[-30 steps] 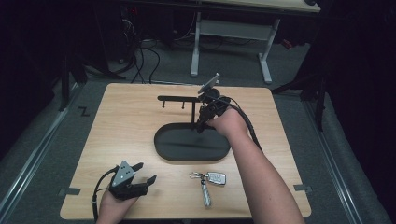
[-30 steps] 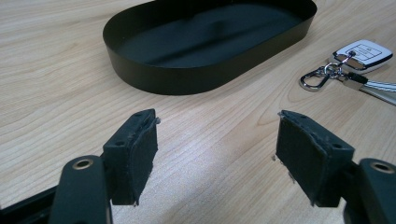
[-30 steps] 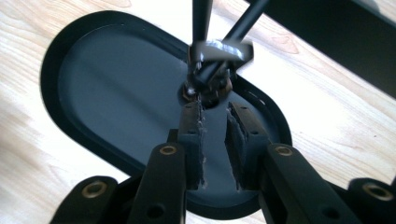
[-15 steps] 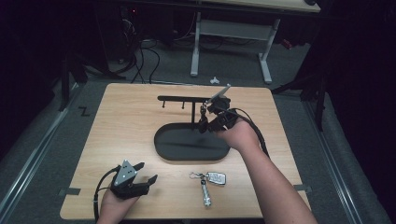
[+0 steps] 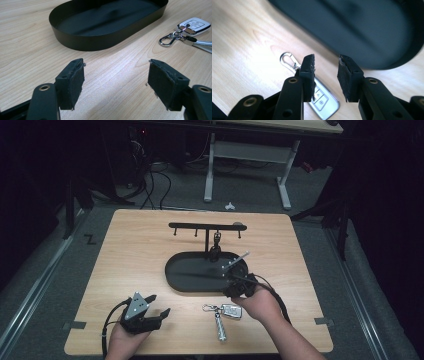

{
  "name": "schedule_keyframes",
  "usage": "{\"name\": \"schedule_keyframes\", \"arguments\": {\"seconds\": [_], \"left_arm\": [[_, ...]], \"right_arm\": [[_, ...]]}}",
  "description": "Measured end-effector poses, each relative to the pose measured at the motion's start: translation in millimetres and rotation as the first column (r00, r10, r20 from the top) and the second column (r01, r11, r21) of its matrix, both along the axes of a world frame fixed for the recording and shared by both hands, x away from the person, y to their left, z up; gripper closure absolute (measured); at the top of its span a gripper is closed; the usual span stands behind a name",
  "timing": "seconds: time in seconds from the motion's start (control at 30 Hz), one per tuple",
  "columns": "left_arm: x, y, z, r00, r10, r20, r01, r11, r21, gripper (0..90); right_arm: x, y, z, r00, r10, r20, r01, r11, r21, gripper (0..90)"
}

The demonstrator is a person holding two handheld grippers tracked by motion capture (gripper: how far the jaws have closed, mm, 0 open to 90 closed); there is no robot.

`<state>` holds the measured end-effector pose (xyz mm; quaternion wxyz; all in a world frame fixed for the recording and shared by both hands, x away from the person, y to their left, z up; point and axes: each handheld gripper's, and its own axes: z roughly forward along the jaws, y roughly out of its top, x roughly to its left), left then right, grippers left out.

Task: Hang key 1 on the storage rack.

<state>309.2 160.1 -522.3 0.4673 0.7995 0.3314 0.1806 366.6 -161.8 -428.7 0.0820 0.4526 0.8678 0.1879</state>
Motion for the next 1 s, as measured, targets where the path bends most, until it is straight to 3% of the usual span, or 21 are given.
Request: {"name": "schedule_keyframes", "arguments": {"seconds": [0.23, 0.33, 0.5, 0.57, 0.87, 0.93, 1.0], "left_arm": [[-0.2, -0.9, -0.6, 1.0, -0.007, -0.002, 0.007, 1.0, 0.007, 29.8], [0.4, -1.3, -1.5, 1.0, -0.006, -0.002, 0.006, 0.9999, 0.009, 29.8], [1.0, -3.0, -2.6, 0.9999, -0.009, -0.005, 0.009, 0.9999, 0.015, 29.8], [1.5, -3.4, -3.0, 0.9999, -0.012, -0.008, 0.012, 0.9997, 0.022, 29.7], [1.3, -3.2, -3.3, 0.9999, -0.015, -0.006, 0.015, 0.9995, 0.027, 29.8], [1.4, -3.1, -3.2, 0.9999, -0.015, -0.005, 0.015, 0.9995, 0.028, 29.8], [1.5, -2.8, -2.9, 0.9999, -0.014, -0.004, 0.014, 0.9995, 0.027, 29.8]], "right_arm": [[-23.4, -1.2, -30.9, 0.9993, 0.015, 0.035, -0.016, 0.9996, 0.024, 64.1], [-31.8, 1.4, -40.9, 0.9996, 0.003, 0.028, -0.004, 0.9992, 0.04, 62.4], [-32.5, 6.5, -46.0, 0.9961, 0.047, 0.074, -0.051, 0.9974, 0.051, 59.2], [-30.9, 11.2, -48.1, 0.9967, 0.045, 0.067, -0.049, 0.9971, 0.059, 58.2], [-22.6, 29.5, -70.0, 0.9943, 0.096, 0.047, -0.097, 0.9952, 0.013, 53.5], [-21.2, 30.8, -73.7, 0.9942, 0.096, 0.049, -0.096, 0.9954, -0.007, 55.0], [-21.9, 29.3, -72.7, 0.994, 0.095, 0.056, -0.094, 0.9954, -0.019, 69.0]]}}
